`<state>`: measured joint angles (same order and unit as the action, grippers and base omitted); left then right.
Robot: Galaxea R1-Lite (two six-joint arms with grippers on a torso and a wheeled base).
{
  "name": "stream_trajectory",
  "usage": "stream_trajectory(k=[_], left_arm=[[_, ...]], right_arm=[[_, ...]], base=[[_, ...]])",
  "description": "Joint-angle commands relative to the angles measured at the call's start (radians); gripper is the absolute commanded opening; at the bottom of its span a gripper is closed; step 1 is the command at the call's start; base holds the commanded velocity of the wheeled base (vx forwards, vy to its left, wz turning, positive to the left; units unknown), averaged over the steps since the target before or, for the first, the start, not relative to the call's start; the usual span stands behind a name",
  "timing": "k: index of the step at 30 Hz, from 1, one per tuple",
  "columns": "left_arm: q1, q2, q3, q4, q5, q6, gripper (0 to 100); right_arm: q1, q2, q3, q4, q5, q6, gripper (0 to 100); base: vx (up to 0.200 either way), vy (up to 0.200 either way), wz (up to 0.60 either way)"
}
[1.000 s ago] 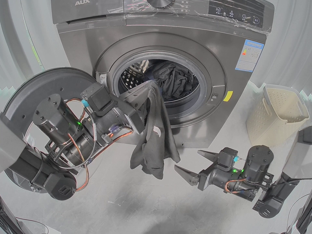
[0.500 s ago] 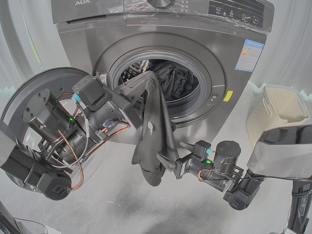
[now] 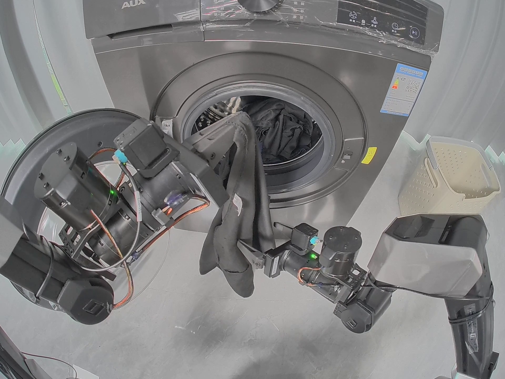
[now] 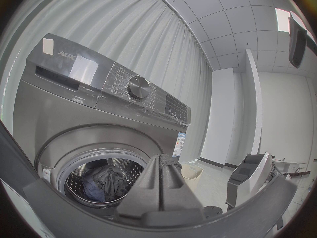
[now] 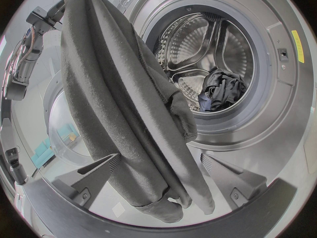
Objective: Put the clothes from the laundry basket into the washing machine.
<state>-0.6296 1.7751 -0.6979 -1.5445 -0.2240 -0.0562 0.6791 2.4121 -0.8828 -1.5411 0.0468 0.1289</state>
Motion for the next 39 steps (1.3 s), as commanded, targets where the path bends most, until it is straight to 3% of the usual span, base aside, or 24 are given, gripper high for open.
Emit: stream_trajectory(k=[1,15,16,24,33,39], left_arm=[[-0.001,0.000,0.001,0.000,0.000,0.001,0],[0.002,0.001,-0.008,0.000,0.012,-0.002,0],[0.004,0.003,-0.014,0.001,0.014,-0.004,0],[0.016,0.017,-0.025,0.003,0.015,-0.007,0],[0.062,0.044,-0.015,0.004,0.014,-0.005,0],[0.073,0.081,0.005,0.003,0.014,-0.004,0]], right_arm=[[0.007,0.059,-0.067,-0.001,0.001,0.000,100],[0.002,0.111,-0.205,-0.002,-0.035,0.015,100],[-0.003,0.110,-0.202,-0.001,-0.045,0.017,0],[-0.035,0.050,-0.154,-0.002,-0.050,0.023,0],[-0.113,-0.223,0.151,-0.007,-0.042,0.046,0],[-0.138,-0.354,0.266,-0.004,-0.041,0.046,0]], base=[[0.000,0.000,0.00],[0.000,0.000,0.00],[0.000,0.000,0.00],[0.000,0.000,0.00],[0.000,0.000,0.00],[0.000,0.000,0.00]])
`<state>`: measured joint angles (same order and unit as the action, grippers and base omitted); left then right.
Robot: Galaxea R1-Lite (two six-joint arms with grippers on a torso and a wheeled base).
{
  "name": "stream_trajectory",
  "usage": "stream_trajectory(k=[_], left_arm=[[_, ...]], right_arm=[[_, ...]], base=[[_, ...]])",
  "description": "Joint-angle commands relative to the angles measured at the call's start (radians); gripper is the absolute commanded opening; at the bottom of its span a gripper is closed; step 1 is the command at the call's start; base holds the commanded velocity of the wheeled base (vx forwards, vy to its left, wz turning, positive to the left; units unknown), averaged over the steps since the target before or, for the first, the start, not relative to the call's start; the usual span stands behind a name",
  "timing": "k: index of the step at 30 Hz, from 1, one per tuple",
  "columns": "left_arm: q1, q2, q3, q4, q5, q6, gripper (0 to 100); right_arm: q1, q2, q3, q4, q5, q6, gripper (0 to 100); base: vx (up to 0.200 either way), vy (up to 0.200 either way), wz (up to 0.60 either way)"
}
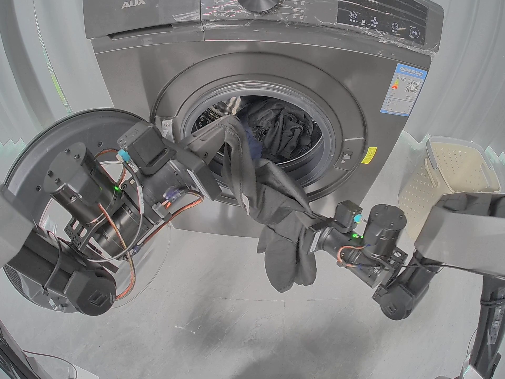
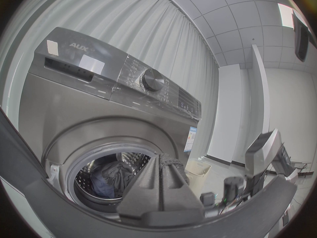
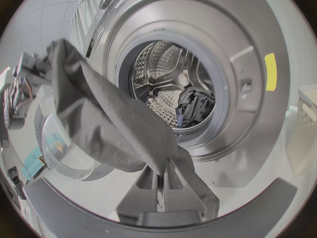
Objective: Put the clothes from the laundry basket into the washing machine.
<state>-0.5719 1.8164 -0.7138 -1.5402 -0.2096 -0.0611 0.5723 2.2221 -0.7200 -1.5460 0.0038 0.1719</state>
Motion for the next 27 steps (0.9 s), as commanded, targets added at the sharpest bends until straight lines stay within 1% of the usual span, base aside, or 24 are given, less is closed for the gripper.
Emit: stream_trajectory(k=[1,2,9,15,20,24,25,26,27], left_arm=[[0.017,0.043,0.022,-0.001,-0.001,0.001,0],[0.030,0.058,0.034,-0.003,-0.004,0.004,0],[0.053,0.126,0.088,-0.005,-0.014,0.014,0],[0.044,0.181,0.114,-0.005,-0.014,0.015,0],[0.041,0.181,0.123,-0.005,-0.017,0.014,0],[0.043,0.182,0.152,-0.005,-0.037,0.037,0],[0.044,0.184,0.160,-0.005,-0.048,0.049,0],[0.044,0.184,0.162,-0.005,-0.051,0.052,100],[0.044,0.184,0.162,-0.005,-0.050,0.049,100]], right_arm=[[-0.031,-0.168,0.105,0.001,0.002,0.003,0],[-0.028,-0.190,0.105,0.003,0.002,0.001,0],[-0.014,-0.233,0.106,0.001,0.001,0.003,0],[0.006,-0.271,0.090,0.003,0.001,0.001,0],[0.011,-0.274,0.080,0.001,0.001,0.003,0],[0.017,-0.276,0.073,0.001,0.001,0.003,0],[0.017,-0.276,0.073,0.001,0.001,0.003,0],[0.015,-0.274,0.074,0.001,0.001,0.003,0],[0.009,-0.272,0.074,0.001,0.001,0.003,0]], base=[[0.000,0.000,0.00],[0.000,0.000,0.00],[0.000,0.000,0.00],[0.000,0.000,0.00],[0.000,0.000,0.00],[0.000,0.000,0.00],[0.000,0.000,0.00],[0.000,0.000,0.00],[0.000,0.000,0.00]])
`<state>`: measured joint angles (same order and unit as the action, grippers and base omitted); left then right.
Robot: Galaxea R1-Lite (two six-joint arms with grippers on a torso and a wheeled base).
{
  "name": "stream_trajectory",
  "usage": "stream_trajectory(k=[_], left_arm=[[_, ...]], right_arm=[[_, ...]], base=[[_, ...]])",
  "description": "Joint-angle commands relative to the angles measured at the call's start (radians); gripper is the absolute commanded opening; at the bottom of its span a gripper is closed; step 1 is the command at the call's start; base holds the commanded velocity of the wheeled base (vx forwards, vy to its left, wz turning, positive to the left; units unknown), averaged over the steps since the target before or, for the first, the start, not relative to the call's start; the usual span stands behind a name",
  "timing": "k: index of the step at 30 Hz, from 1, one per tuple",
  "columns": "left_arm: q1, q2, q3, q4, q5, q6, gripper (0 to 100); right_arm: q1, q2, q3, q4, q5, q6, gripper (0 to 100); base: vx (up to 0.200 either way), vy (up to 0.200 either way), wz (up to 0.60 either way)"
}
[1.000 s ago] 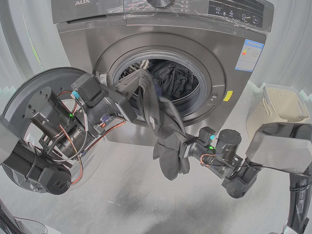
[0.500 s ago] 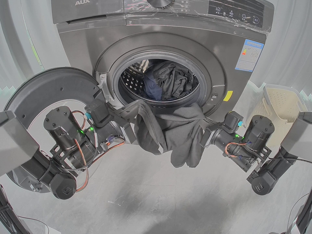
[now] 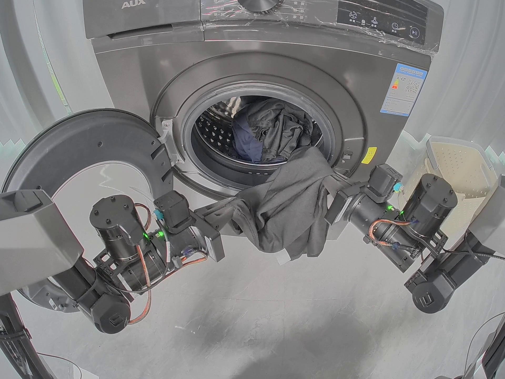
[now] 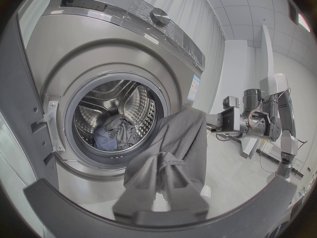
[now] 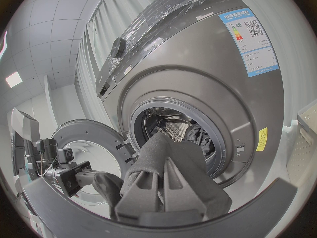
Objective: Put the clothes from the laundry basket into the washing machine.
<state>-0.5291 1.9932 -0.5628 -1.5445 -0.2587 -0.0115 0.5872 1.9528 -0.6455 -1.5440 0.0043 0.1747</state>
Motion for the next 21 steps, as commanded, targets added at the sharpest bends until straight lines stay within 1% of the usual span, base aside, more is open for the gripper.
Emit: stream_trajectory(k=[1,3,5,11,15,18,19,21], left_arm=[[0.000,0.007,0.009,0.000,-0.001,-0.001,100],[0.000,0.007,0.004,0.000,0.004,-0.004,100],[0.000,0.007,0.009,0.000,0.007,-0.001,100],[-0.009,0.027,0.018,0.000,0.004,0.011,100],[-0.012,0.026,0.018,0.000,0.004,0.011,100],[-0.012,0.026,0.020,0.000,0.003,0.011,100],[-0.014,0.026,0.020,0.000,0.003,0.011,100],[-0.015,0.026,0.021,0.000,0.003,0.015,100]], right_arm=[[-0.007,-0.003,0.000,-0.001,0.000,0.000,0],[-0.012,-0.002,0.000,-0.001,0.000,0.000,0],[-0.043,0.003,-0.002,0.001,0.000,0.000,0],[-0.099,0.006,-0.008,0.001,0.000,-0.001,0],[-0.153,0.015,-0.039,0.001,-0.003,0.002,0],[-0.159,0.031,-0.046,0.001,-0.006,0.014,0],[-0.159,0.034,-0.049,0.001,-0.012,0.019,0],[-0.161,0.035,-0.054,0.001,-0.038,0.020,0]], base=[[0.000,0.000,0.00],[0.000,0.000,0.00],[0.000,0.000,0.00],[0.000,0.000,0.00],[0.000,0.000,0.00],[0.000,0.000,0.00],[0.000,0.000,0.00],[0.000,0.000,0.00]])
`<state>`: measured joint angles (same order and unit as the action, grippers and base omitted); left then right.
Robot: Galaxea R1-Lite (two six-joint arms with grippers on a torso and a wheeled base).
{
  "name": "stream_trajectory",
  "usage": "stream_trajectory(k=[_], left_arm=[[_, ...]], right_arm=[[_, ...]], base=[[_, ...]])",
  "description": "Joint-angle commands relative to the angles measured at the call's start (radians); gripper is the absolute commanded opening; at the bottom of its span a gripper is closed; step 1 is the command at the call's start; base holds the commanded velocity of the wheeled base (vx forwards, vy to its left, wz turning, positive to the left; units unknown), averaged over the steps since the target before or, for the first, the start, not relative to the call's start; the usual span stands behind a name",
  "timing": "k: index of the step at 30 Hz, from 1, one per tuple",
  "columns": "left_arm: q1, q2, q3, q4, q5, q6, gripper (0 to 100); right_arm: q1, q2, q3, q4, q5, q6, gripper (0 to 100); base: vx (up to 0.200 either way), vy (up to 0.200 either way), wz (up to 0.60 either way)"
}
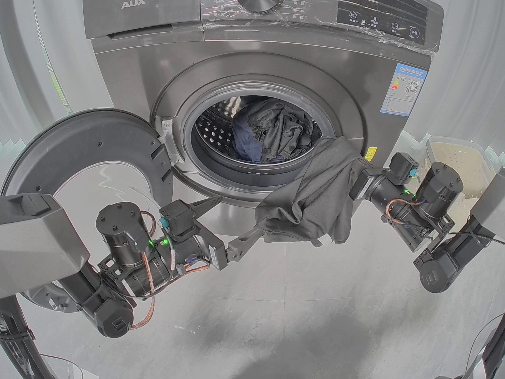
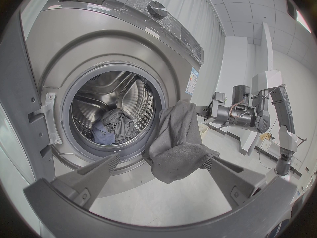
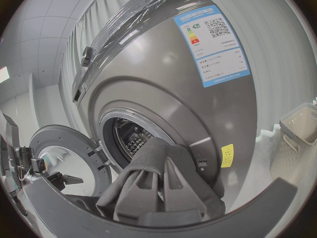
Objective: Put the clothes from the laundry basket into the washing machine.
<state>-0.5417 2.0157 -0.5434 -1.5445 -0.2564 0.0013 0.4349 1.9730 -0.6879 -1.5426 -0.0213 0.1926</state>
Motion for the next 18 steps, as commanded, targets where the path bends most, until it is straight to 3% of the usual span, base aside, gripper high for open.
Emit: stream_trajectory(k=[1,7,13,18], left_arm=[[-0.003,0.005,0.002,0.000,0.000,0.006,100],[-0.004,0.005,0.016,0.000,-0.004,0.019,100],[-0.006,0.001,0.026,0.000,-0.004,0.020,100],[-0.015,0.012,0.049,0.000,-0.009,0.049,100]], right_arm=[[-0.008,0.018,-0.019,-0.001,-0.020,0.005,0],[0.002,0.027,-0.025,-0.001,-0.025,0.011,0],[-0.050,0.032,-0.044,0.001,-0.023,0.011,0],[-0.045,0.032,-0.047,0.001,-0.025,0.011,0]], base=[[0.000,0.000,0.00],[0.000,0.000,0.00],[0.000,0.000,0.00],[0.000,0.000,0.00]])
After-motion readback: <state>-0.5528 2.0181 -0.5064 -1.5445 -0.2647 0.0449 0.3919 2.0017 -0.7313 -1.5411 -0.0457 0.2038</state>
